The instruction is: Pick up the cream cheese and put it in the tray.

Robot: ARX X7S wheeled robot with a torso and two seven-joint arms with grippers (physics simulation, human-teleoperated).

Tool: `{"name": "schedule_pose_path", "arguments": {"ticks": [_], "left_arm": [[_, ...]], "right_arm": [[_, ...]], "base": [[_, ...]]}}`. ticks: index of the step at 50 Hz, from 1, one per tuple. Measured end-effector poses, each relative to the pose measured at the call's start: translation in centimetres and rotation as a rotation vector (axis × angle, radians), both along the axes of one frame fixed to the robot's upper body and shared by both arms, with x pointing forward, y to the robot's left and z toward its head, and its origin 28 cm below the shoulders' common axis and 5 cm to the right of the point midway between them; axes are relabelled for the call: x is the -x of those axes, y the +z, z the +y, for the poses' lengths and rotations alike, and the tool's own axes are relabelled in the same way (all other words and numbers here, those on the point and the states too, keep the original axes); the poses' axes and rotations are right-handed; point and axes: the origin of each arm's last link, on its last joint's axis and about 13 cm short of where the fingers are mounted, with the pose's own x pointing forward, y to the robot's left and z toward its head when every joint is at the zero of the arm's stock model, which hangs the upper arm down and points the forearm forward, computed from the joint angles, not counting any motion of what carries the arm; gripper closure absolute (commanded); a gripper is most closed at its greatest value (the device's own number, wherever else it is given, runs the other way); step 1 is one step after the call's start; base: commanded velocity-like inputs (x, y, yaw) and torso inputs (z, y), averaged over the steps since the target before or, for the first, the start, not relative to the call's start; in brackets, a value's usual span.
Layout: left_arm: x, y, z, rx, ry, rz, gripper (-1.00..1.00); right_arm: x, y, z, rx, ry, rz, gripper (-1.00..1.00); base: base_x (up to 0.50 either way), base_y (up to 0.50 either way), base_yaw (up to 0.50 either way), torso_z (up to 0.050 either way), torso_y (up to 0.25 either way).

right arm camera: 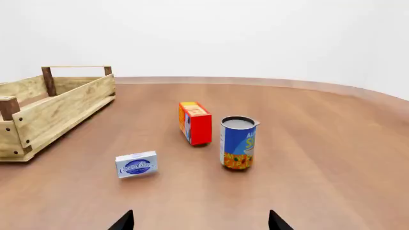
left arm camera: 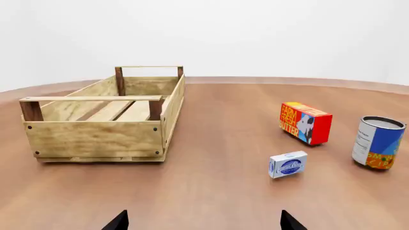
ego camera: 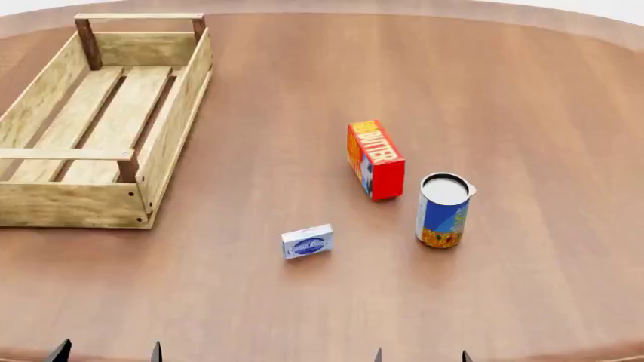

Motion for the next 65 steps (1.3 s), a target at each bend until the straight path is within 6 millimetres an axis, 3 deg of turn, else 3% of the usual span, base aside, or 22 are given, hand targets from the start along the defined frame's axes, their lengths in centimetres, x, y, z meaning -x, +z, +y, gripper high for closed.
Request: {"name": "schedule_pose_path", "arguments": {"ticks": [17, 37, 65], "left_arm": [[0.1, 0.1, 0.0, -0.012, 0.005, -0.006, -1.0], [-0.1, 1.4, -0.1, -0.023, 0.005, -0.044, -1.0], [-0.4, 1.4, -0.2, -0.023, -0.008, -0.043, -1.0]], "right_arm": [[0.2, 0.1, 0.0, 0.007, -0.005, -0.023, -1.0], [0.1, 1.5, 0.1, -0.009, -0.012, -0.062, -1.0], [-0.2, 1.4, 0.1, -0.011, -0.009, -0.061, -1.0]], "base": [[0.0, 0.0, 0.0, 0.0, 0.0], [0.0, 0.0, 0.0, 0.0, 0.0], [0.0, 0.0, 0.0, 0.0, 0.0]]}}
